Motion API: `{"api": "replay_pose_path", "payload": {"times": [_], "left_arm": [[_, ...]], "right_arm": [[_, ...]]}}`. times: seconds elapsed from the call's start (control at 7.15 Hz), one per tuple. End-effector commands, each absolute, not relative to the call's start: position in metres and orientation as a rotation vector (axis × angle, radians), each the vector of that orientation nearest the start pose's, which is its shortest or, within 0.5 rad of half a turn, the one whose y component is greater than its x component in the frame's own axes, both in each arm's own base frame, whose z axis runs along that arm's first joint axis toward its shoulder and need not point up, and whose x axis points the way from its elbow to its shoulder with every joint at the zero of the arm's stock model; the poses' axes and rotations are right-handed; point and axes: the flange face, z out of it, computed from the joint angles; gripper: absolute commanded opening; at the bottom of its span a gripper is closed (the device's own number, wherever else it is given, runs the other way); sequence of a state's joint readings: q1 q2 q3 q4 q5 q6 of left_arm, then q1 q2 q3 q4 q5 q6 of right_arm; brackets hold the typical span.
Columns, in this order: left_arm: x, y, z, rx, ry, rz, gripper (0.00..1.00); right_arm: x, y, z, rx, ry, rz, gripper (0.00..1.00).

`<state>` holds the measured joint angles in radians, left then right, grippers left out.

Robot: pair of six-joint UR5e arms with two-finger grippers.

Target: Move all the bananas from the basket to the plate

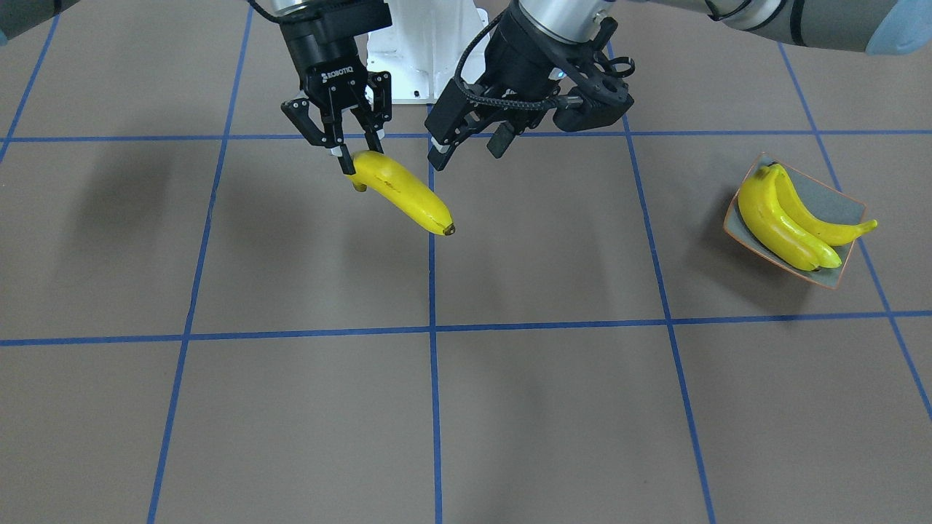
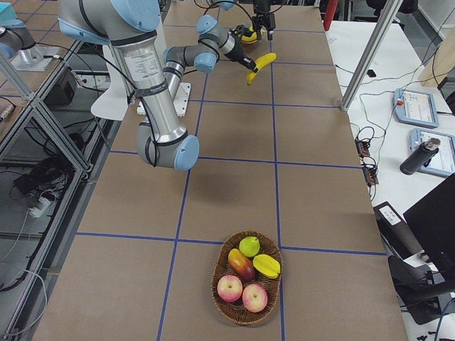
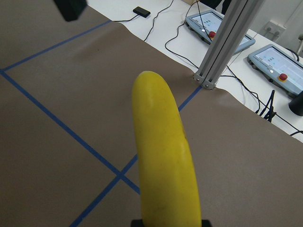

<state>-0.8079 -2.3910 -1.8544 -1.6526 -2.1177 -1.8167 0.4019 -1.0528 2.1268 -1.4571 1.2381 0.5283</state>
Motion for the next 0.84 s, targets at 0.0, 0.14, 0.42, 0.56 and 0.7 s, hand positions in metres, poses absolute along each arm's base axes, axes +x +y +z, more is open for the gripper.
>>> {"api": "replay_pose_path", "payload": {"times": [0.0, 0.14, 0.42, 0.56, 0.7], "left_arm": [[0.362, -0.496, 0.045, -0.174, 1.258, -0.630, 1.00], [0.365, -0.499, 0.049, -0.180, 1.245, -0.638, 1.00], [0.370, -0.503, 0.054, -0.186, 1.231, -0.643, 1.00], [0.371, -0.504, 0.057, -0.186, 1.226, -0.639, 1.00], [0.371, -0.504, 0.057, -0.184, 1.227, -0.637, 1.00]], "right_arm": [[-0.432, -0.335, 0.113, 1.044, -0.675, -0.355, 0.00], [-0.434, -0.333, 0.100, 1.050, -0.661, -0.352, 0.00], [-0.434, -0.333, 0.096, 1.058, -0.664, -0.333, 0.00], [-0.434, -0.332, 0.095, 1.055, -0.671, -0.326, 0.00], [-0.434, -0.332, 0.092, 1.058, -0.676, -0.323, 0.00]]}}
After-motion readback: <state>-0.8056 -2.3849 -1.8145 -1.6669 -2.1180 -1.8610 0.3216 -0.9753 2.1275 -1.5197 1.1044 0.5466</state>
